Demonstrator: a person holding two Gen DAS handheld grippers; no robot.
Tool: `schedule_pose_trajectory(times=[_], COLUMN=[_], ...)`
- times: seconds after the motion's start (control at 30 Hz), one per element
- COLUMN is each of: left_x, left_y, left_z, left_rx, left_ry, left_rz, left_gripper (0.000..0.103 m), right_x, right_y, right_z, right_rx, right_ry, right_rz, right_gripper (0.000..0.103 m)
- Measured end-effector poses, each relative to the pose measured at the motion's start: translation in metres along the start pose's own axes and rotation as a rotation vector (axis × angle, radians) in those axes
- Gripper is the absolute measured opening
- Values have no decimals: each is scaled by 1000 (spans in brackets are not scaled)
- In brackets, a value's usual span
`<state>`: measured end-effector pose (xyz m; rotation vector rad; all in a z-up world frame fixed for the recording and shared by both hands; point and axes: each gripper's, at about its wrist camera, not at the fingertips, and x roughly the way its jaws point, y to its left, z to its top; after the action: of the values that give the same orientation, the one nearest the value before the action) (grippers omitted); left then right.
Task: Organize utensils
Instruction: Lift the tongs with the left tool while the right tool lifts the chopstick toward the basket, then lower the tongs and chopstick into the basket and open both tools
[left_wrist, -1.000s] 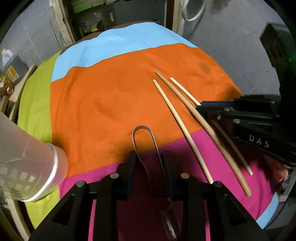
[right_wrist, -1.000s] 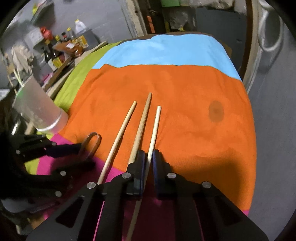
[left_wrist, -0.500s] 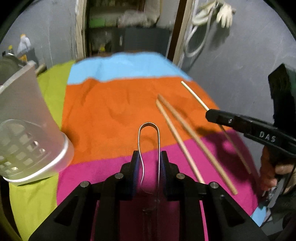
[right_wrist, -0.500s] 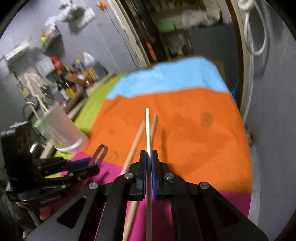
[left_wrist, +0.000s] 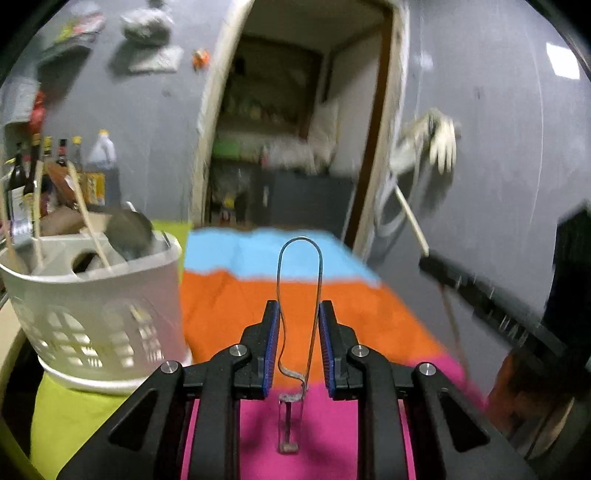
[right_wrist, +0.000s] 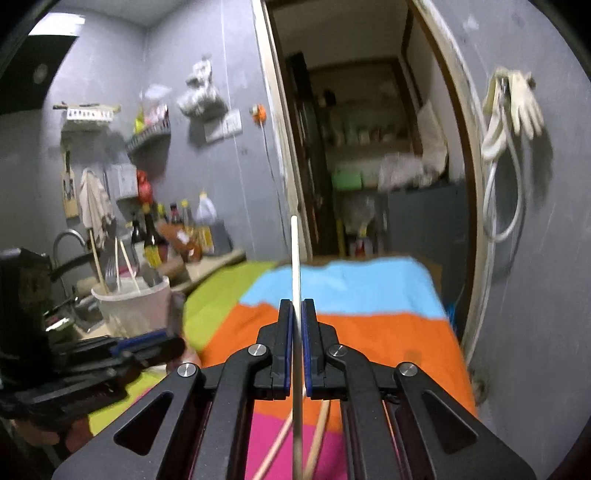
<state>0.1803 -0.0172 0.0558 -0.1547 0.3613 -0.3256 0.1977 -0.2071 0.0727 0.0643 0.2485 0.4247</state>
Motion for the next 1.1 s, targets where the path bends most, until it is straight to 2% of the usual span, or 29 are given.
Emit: schedule_pose_trajectory(times=[0.17, 0.37, 0.57, 0.73, 0.97, 1.1], left_x=[-21, -43, -67, -80, -100, -106], left_y=[16, 29, 55, 79, 125, 155], left_z=[35, 73, 98, 110, 121, 121], left_rx=[-57, -39, -38, -19, -57, -103], left_ry=[-144, -247, -286, -312, -361, -376], left_rz=[-2, 32, 89, 150, 232, 289], left_gripper=[18, 18, 18, 18, 18, 18], right_x=[0, 8, 28, 44, 70, 89], right_y=[19, 38, 64, 92, 118, 124], right_z=[12, 35, 64, 79, 83, 80], right_rx=[-23, 21, 74, 80, 99, 155], right_ry=[-107, -226, -317, -368, -368, -365], right_rz=[-5, 80, 193, 248, 311, 333], right_gripper=[3, 3, 3, 3, 3, 3])
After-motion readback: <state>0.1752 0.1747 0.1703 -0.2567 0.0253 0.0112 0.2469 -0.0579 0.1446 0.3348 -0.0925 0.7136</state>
